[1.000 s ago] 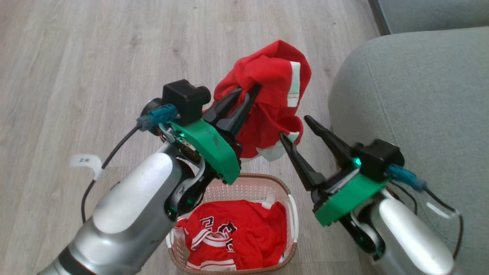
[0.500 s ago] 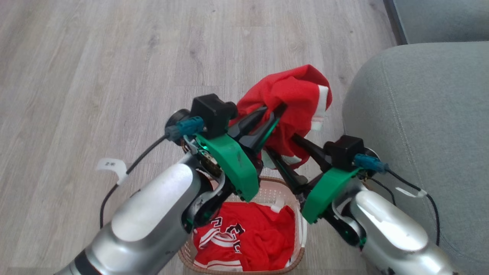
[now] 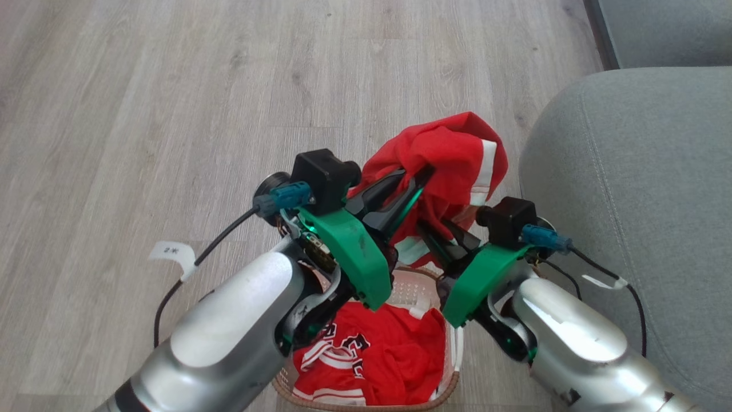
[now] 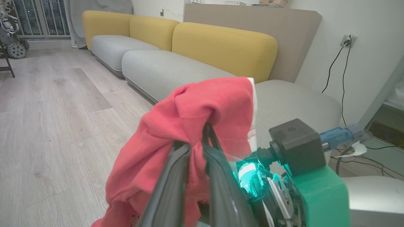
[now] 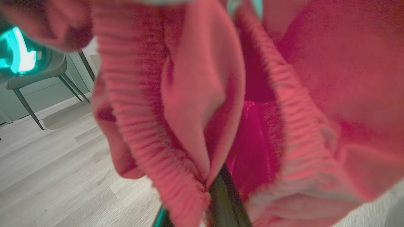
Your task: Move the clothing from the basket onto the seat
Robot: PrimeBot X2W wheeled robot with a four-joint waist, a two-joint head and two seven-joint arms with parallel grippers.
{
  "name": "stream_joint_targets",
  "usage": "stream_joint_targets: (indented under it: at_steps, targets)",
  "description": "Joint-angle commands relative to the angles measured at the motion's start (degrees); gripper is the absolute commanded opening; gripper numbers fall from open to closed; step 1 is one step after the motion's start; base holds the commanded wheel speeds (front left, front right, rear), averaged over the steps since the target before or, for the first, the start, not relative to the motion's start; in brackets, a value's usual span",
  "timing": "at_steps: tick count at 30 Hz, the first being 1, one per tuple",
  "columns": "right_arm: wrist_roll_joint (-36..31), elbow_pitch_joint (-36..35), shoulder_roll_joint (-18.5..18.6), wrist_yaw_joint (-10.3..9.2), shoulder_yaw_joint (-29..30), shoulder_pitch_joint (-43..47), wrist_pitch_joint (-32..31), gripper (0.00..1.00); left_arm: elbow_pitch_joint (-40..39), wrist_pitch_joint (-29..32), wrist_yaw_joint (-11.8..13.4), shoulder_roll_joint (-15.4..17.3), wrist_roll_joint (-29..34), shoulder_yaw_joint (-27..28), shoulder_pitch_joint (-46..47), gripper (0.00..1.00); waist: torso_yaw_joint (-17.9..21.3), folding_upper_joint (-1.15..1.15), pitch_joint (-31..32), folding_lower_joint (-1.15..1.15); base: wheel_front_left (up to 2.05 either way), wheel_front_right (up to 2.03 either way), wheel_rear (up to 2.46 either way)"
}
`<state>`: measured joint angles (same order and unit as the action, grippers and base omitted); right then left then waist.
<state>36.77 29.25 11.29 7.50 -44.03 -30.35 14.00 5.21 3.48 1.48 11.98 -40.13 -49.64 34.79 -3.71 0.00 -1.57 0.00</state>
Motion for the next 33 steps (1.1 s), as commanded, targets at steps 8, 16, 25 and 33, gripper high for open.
stream_joint_targets:
  at_steps: [8,16,25,33]
  targets:
    - [-1.7,-6.4,0.4,-0.01,7.3,1.0,1.0,0.00,-0.8,-1.1,0.8,1.8,-1.0,3.3,1.2,0.00,1.0,0.00,-0.4,0.00,0.00,0.00,0.00]
    - [-7.1,-13.8,1.2,-0.01,16.6,7.4,1.0,0.00,-1.1,-1.1,1.4,1.9,-0.7,2.8,0.6,1.00,2.0,0.00,-0.6,0.00,0.00,0.00,0.00]
    - [-11.7,-21.6,2.6,-0.01,26.1,13.1,1.0,0.00,-2.4,-2.5,1.4,2.8,0.3,2.0,-0.3,1.00,5.7,0.00,-1.2,0.00,0.00,0.00,0.00]
    - [-10.0,-27.3,3.7,-0.01,29.9,16.8,1.0,0.00,-2.4,-4.2,1.2,3.2,1.2,1.3,-0.9,1.00,11.1,0.00,-2.2,0.00,0.00,0.00,0.00]
